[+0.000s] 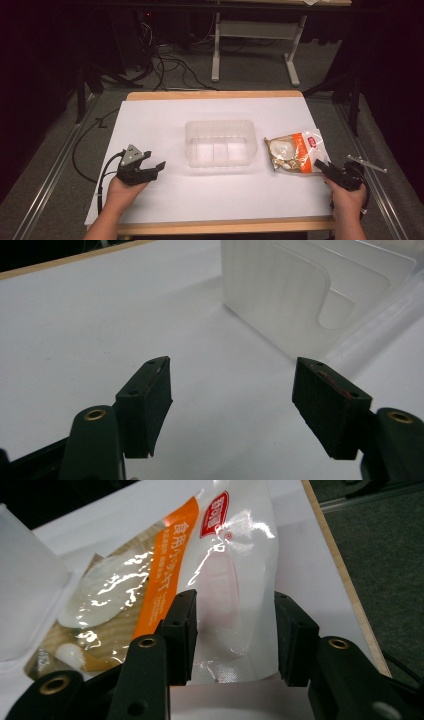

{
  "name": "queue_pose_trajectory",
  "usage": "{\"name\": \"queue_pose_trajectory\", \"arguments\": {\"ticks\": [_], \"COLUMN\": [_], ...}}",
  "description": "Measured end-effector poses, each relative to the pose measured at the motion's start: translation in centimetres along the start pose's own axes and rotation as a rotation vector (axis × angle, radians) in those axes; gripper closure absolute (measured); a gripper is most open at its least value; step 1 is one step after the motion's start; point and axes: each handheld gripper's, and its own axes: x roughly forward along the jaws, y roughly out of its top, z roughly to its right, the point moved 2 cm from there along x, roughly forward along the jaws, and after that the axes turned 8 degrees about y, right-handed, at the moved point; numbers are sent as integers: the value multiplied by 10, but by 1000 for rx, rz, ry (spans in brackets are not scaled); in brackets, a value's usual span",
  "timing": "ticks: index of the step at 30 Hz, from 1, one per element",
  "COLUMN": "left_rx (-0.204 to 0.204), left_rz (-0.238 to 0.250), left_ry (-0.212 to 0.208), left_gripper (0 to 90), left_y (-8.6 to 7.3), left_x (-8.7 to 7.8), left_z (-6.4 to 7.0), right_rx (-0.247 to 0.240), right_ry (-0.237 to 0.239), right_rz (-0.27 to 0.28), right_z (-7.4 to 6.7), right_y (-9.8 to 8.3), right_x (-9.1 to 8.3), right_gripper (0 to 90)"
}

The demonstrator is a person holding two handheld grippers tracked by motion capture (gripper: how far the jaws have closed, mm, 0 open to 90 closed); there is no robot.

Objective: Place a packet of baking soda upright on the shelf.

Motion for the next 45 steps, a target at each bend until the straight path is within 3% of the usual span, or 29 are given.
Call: {"name": "queue_pose_trajectory", "arguments": {"ticks": [5,8,15,20,24,27,33,40,45], "left_rx": [7,10,8,8,5,7,11,15,19], "left_rz": [-2,-4,-13,-10,-13,-18,-21,-27,-17], "left_ry": [-2,-3,-8,-9,-10,-11,-10,-12,-9], "left_gripper": [325,325,325,324,324,324,324,324,325], "left_y": [0,0,-1,-1,-1,-1,-2,-2,-2], "left_x": [0,0,3,2,3,3,3,4,3], "left_z": [2,2,1,2,2,2,4,3,2], "right_rx": [3,-25,-71,-69,-32,-33,-73,-100,-128], "right_ry": [39,74,110,110,138,149,197,185,215], "right_rz": [34,81,133,141,154,160,179,164,164], "right_z": [-3,-14,-31,-34,-32,-33,-48,-52,-58], "right_y": [2,5,9,7,6,7,7,7,8], "right_x": [-5,-10,-13,-10,-8,-7,-9,-3,-1], "right_gripper": [603,603,601,578,576,576,570,551,556]}}
